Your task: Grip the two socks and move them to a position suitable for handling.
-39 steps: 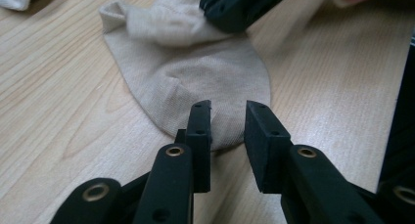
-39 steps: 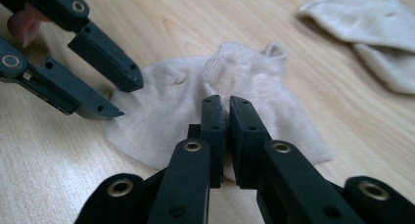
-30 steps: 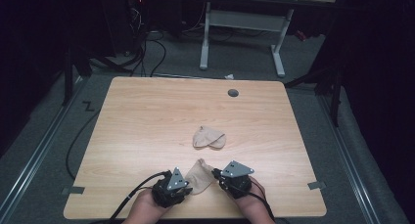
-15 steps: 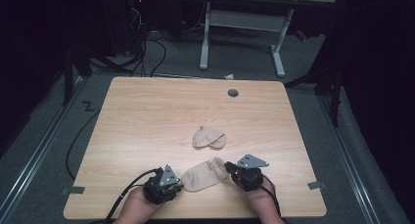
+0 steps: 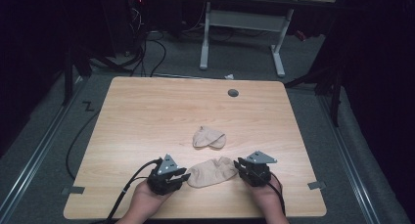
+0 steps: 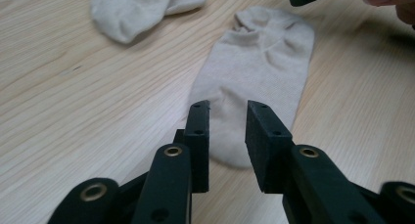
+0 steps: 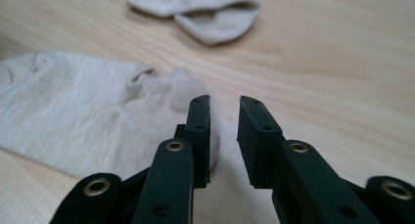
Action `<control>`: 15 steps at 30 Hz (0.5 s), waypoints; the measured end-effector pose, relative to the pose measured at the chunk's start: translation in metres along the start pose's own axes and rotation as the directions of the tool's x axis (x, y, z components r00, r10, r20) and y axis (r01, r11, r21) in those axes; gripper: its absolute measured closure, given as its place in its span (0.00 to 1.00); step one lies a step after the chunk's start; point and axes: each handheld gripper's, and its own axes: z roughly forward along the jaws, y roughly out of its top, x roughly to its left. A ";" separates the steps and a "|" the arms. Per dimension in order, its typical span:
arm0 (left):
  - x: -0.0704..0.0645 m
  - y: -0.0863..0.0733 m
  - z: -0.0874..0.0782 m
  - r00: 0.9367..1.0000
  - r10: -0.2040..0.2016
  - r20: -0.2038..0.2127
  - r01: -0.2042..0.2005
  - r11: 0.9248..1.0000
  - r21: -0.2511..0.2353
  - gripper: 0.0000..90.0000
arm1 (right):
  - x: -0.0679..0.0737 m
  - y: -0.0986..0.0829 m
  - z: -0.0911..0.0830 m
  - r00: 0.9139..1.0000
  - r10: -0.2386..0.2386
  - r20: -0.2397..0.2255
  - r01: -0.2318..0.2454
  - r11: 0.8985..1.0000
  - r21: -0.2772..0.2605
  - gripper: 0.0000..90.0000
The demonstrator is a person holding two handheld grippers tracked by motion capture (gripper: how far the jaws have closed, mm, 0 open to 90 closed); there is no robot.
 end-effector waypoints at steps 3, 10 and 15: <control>-0.005 0.003 0.009 1.000 0.004 -0.001 -0.004 1.000 0.004 0.78 | 0.005 0.006 0.002 0.999 -0.028 -0.034 0.027 1.000 -0.015 0.86; -0.002 -0.012 0.015 0.994 0.087 -0.060 -0.079 0.989 0.126 0.79 | 0.020 -0.003 0.016 0.992 -0.077 -0.105 0.085 0.994 0.074 0.93; 0.007 -0.023 -0.003 0.996 0.061 -0.060 -0.052 0.988 0.145 0.79 | 0.042 -0.006 0.008 0.977 -0.123 -0.177 0.138 0.987 0.078 0.93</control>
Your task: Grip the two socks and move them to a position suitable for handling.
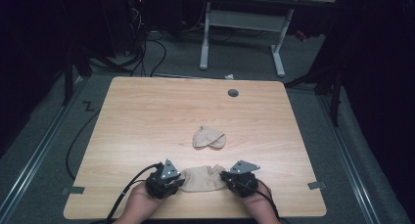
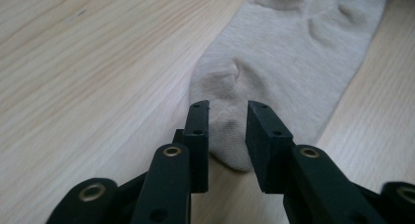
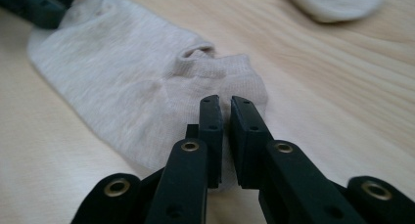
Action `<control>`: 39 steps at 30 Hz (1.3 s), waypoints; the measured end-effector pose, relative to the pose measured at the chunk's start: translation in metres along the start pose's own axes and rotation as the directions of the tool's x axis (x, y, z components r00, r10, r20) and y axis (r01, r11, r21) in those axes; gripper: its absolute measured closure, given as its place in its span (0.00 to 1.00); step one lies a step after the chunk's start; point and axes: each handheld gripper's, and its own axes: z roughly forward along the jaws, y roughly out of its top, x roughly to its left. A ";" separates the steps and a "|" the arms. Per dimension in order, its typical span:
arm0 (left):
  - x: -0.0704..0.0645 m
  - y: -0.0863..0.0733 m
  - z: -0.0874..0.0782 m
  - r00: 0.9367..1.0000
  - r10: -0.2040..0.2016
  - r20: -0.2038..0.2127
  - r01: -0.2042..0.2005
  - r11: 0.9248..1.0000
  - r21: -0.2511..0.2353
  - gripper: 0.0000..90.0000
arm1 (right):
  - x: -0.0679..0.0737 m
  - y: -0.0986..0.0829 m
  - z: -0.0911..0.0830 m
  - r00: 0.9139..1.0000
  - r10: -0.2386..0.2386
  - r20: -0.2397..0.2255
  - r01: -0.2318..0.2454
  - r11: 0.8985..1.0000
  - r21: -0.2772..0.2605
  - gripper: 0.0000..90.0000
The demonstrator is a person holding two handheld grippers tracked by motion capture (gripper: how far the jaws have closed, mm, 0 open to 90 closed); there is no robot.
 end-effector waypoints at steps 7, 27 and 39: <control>0.005 -0.003 -0.022 1.000 -0.030 -0.001 0.030 0.994 -0.108 0.77 | 0.013 0.014 -0.011 1.000 -0.021 0.007 0.021 0.995 -0.101 0.95; 0.033 -0.013 -0.036 0.994 -0.107 -0.031 0.100 0.981 -0.166 0.70 | -0.040 0.058 0.054 0.990 0.030 0.140 -0.036 0.998 0.045 0.98; 0.035 -0.013 -0.038 0.993 -0.114 -0.034 0.106 0.978 -0.177 0.69 | 0.000 0.086 0.046 0.997 -0.021 0.078 0.024 0.999 -0.029 0.76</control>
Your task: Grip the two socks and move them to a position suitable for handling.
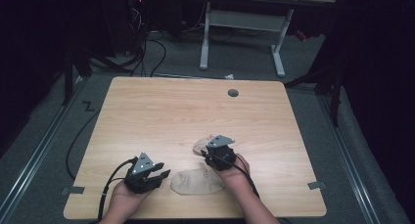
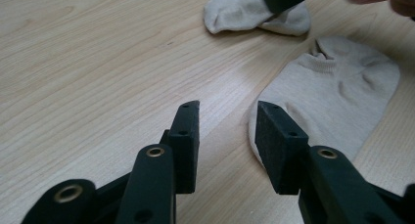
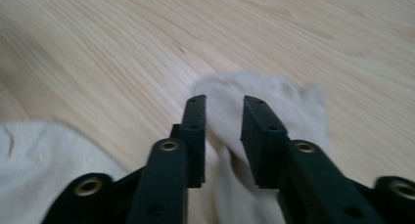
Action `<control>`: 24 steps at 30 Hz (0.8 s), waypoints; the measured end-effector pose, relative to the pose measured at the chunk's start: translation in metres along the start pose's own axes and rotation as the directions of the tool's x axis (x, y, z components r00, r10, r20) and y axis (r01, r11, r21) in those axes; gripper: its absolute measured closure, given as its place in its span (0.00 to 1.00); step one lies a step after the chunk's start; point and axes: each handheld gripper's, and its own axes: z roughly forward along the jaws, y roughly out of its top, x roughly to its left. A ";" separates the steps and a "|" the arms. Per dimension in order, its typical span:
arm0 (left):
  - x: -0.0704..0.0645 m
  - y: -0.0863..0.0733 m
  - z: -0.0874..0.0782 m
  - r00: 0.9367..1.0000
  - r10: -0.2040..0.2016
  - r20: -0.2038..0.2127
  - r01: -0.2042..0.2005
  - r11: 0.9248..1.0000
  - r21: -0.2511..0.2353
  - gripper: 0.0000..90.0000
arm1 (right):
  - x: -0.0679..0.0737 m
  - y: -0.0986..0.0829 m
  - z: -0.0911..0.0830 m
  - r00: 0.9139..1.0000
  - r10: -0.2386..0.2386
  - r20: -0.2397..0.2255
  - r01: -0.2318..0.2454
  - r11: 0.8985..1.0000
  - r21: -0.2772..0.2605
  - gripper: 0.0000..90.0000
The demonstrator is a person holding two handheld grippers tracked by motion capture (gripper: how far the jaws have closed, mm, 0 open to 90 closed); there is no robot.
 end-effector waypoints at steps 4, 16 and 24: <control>0.004 -0.003 -0.002 1.000 -0.016 -0.002 0.016 1.000 0.001 0.69 | 0.007 0.019 0.028 1.000 -0.016 -0.005 0.016 0.998 0.053 0.64; 0.006 -0.007 -0.014 0.999 -0.033 -0.005 0.033 0.999 -0.018 0.69 | 0.003 0.020 0.047 0.998 -0.042 0.045 0.037 0.993 0.111 0.95; 0.005 -0.006 -0.011 0.999 -0.033 -0.009 0.033 0.999 -0.015 0.69 | -0.011 0.019 0.011 0.998 0.021 0.054 -0.020 0.999 -0.025 0.95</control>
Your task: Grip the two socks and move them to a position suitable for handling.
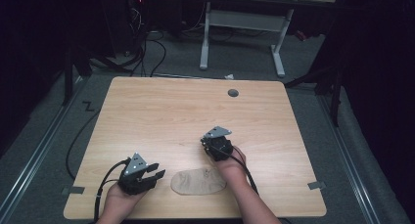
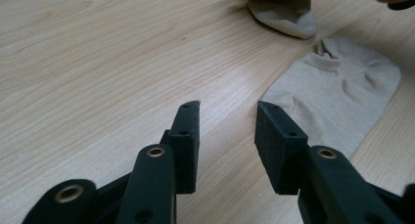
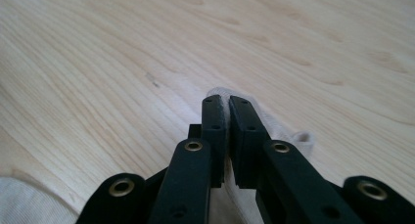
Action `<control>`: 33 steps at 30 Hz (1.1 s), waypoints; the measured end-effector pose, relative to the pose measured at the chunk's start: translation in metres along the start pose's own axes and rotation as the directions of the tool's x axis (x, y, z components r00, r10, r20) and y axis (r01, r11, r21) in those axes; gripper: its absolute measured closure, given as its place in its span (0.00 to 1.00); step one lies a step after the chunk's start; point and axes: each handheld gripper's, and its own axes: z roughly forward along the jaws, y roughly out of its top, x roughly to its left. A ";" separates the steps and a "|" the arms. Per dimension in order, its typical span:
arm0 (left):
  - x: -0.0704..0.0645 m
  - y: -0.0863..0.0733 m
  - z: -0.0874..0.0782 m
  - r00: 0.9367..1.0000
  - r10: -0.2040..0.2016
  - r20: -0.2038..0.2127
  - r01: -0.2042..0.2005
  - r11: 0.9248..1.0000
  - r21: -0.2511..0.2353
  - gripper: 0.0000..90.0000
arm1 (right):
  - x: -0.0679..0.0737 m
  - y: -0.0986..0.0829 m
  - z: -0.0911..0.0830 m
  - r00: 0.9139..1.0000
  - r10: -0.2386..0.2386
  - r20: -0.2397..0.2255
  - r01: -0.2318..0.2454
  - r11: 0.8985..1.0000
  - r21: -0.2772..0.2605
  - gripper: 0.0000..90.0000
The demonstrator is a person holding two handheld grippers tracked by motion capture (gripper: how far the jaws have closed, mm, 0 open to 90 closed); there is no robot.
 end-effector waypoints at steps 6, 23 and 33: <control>-0.001 0.001 0.002 1.000 0.009 0.006 -0.009 1.000 0.005 0.69 | -0.021 -0.018 -0.018 0.997 0.074 0.015 -0.073 0.995 -0.064 0.95; -0.001 0.001 0.008 1.000 0.001 0.018 -0.001 1.000 0.018 0.69 | -0.058 -0.060 -0.059 0.981 0.185 0.061 -0.175 0.976 -0.132 0.94; -0.004 0.003 0.009 1.000 0.010 0.019 -0.010 1.000 0.017 0.69 | -0.085 -0.104 -0.087 0.960 0.240 0.146 -0.226 0.968 -0.108 0.84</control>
